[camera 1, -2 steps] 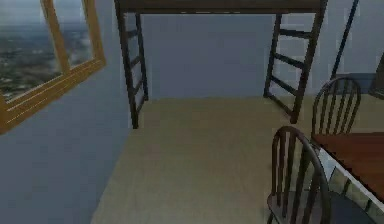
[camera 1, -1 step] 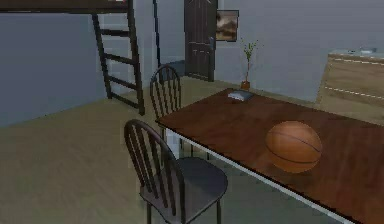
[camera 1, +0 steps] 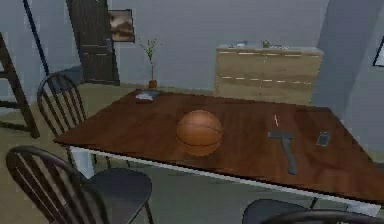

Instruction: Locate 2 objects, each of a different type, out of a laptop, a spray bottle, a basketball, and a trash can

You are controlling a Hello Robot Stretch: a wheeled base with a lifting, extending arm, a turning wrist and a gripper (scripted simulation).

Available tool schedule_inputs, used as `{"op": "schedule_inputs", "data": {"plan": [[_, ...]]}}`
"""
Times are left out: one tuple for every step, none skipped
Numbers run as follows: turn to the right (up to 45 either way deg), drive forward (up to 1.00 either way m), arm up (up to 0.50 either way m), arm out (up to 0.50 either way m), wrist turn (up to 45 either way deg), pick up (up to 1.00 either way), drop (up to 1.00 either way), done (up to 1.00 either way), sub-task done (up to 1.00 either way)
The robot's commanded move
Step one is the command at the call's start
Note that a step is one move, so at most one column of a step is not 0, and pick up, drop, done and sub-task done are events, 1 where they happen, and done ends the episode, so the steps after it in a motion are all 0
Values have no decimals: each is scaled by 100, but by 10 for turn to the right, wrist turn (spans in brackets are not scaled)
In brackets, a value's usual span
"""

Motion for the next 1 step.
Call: {"op": "schedule_inputs", "data": {"plan": [[0,0,0,0,0,0,0,0,100]]}}
